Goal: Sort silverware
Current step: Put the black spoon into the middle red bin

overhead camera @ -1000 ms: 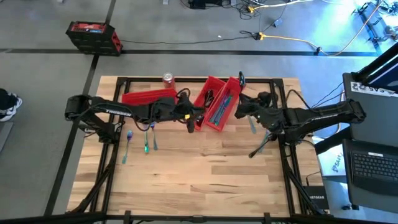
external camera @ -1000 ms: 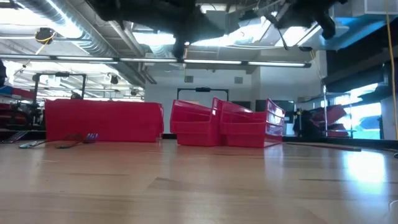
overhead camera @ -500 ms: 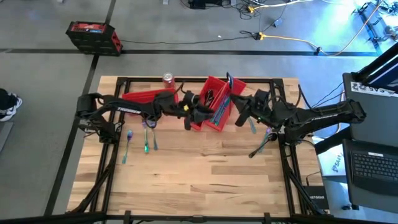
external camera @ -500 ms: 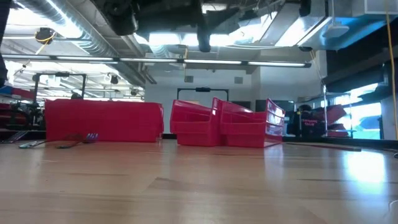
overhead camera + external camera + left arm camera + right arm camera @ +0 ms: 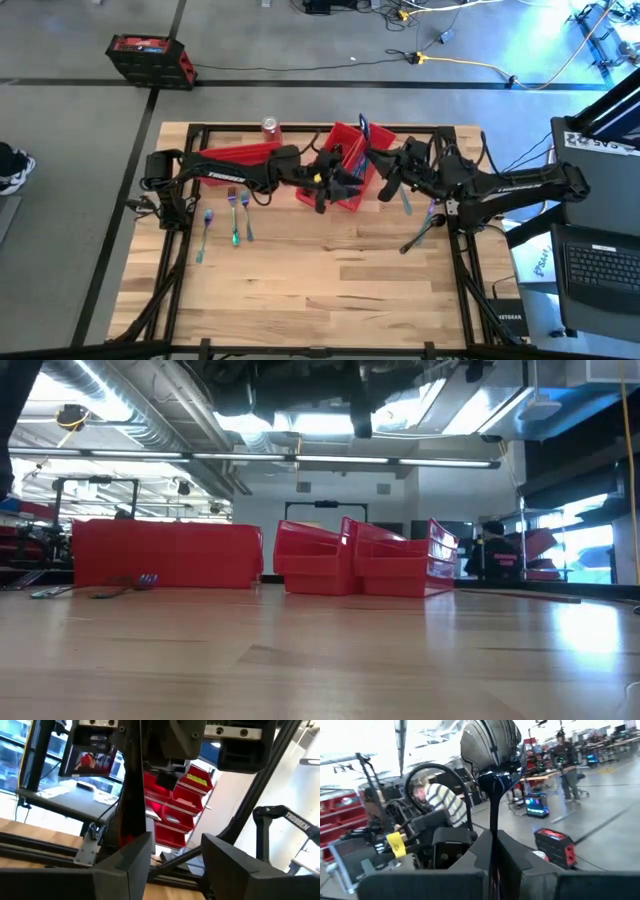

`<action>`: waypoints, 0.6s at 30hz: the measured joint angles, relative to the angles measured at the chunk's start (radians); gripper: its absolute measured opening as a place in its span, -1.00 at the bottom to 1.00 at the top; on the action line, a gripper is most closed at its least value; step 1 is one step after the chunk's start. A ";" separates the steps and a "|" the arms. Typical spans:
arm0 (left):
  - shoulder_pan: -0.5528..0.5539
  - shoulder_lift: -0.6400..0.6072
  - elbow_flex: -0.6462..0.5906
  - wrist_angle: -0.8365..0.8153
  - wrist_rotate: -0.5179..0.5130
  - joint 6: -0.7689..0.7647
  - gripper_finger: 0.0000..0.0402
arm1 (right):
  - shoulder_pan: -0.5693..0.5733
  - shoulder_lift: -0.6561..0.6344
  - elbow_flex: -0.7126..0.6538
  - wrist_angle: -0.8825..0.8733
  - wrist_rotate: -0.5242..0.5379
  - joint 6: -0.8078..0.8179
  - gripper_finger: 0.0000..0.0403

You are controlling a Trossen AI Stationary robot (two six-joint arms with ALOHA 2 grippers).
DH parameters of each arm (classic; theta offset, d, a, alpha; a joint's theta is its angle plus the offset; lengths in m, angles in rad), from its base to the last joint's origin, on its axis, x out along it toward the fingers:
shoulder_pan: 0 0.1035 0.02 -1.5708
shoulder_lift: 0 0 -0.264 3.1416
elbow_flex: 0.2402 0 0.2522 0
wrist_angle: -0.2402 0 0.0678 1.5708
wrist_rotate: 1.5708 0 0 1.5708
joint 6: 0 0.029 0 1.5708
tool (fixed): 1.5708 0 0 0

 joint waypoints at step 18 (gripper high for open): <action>0.008 -0.002 0.002 -0.008 -0.125 0.014 -0.21 | 0.001 0.007 0.000 -0.026 -0.048 0.044 -1.00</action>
